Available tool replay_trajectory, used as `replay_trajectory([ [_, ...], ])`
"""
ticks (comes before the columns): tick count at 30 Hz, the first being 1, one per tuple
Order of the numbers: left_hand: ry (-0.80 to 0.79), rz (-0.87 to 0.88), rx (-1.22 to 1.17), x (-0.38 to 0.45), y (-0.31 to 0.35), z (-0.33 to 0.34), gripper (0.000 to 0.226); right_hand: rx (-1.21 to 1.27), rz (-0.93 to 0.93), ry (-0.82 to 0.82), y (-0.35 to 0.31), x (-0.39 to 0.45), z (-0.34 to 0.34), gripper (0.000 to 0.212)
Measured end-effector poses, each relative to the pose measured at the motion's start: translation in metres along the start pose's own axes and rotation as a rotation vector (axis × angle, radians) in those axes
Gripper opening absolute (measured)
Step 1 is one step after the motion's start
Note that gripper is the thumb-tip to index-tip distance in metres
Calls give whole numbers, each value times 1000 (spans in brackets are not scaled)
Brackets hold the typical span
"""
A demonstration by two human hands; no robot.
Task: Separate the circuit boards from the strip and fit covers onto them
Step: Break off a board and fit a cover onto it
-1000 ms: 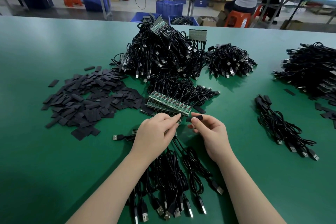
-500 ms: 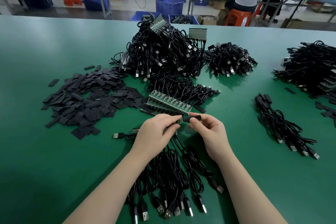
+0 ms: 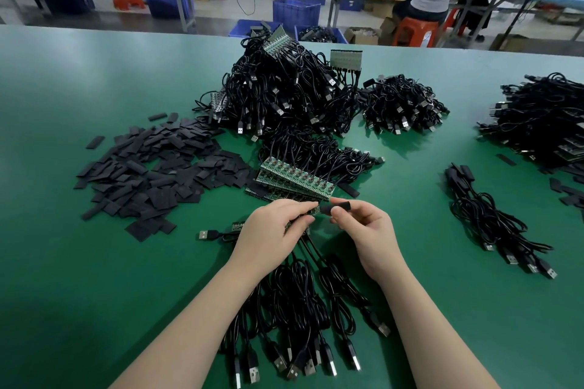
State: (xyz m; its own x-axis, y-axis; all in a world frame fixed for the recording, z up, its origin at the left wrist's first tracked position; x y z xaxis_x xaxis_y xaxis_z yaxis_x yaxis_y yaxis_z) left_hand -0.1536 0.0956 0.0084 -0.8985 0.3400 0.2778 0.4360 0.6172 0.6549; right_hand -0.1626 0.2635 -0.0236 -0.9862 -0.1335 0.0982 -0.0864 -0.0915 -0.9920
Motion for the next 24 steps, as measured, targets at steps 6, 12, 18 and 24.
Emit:
replay_trajectory([
  [6, -19, 22, 19, -1, 2, 1, 29, -36, -14, -8, -3, 0, 3, 14],
  [12, -18, 4, 33, 0, 2, 0, 28, -36, -1, -24, -2, 0, 3, 14],
  [18, -34, 7, 36, 0, 3, 2, 29, -60, -25, -41, -4, -1, 6, 14],
  [24, -8, 2, 8, -1, 1, 0, 32, -79, -20, -58, -6, -1, 8, 18],
])
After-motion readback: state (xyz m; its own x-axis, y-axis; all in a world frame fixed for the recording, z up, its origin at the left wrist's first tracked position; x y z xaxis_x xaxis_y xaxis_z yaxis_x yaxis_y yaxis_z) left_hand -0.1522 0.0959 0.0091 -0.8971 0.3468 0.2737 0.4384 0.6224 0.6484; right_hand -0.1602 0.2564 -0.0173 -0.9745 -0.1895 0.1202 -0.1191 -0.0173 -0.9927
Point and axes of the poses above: each hand's wrist, its own x-axis towards the middle knuckle, its own z-axis out of the palm, y = z × x, the point moved 8 cm from there along x, towards the middle knuckle, and after that the axes turned 8 degrees about -y, right-handed, at the moved point
